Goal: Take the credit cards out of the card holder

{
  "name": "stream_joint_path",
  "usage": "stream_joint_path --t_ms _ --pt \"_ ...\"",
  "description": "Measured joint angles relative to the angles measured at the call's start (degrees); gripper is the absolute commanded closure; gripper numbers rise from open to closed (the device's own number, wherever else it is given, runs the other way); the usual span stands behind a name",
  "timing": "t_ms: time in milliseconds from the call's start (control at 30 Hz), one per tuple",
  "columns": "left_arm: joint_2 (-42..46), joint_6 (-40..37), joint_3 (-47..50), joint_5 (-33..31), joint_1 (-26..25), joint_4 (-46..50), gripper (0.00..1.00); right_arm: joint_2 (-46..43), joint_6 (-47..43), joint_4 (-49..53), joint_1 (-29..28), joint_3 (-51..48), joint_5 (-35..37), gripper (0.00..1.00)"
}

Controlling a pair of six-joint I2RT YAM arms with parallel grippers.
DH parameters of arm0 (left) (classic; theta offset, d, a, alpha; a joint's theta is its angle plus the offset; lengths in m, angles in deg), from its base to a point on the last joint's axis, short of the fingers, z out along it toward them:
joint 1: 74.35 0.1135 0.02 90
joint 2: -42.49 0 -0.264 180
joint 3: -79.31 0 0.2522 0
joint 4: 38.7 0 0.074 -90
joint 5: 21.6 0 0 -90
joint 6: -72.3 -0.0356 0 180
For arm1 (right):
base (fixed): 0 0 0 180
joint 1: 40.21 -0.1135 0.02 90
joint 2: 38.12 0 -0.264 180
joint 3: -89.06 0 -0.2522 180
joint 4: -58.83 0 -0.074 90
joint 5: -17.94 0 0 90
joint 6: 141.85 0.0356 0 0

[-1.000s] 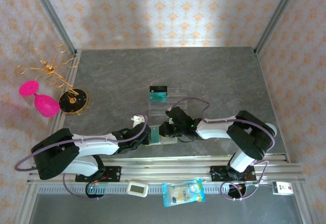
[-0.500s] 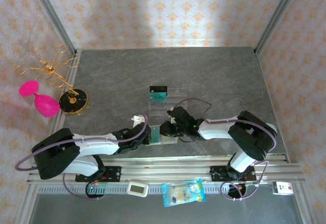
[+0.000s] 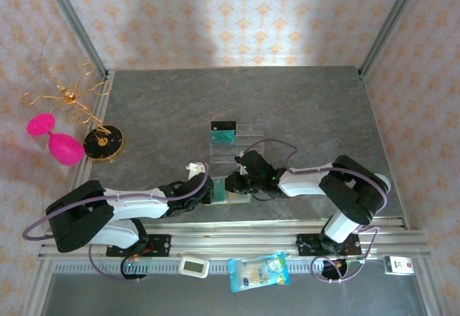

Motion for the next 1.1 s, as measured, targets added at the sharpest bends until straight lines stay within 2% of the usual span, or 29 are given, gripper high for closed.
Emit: stream_joint_path --t_ms 167,233,567,900,1100 --pt "-0.04 -0.24 0.00 -0.07 -0.02 -0.04 0.73 0.52 0.24 -0.07 0.15 0.00 -0.09 0.94" --pt "-0.04 -0.24 0.00 -0.07 -0.02 -0.04 0.73 0.59 0.20 -0.11 0.15 0.00 -0.17 1.00" --pt "0.90 -0.17 0.00 -0.07 -0.13 -0.04 0.69 -0.13 0.46 1.14 0.15 -0.04 1.36 1.00" --pt "0.94 -0.17 0.04 0.04 -0.11 -0.04 0.70 -4.07 0.46 5.57 0.15 -0.98 5.35 1.00" --pt "1.01 -0.17 0.04 0.11 -0.11 -0.07 0.70 -4.13 -0.35 5.70 0.15 -1.01 4.94 0.74"
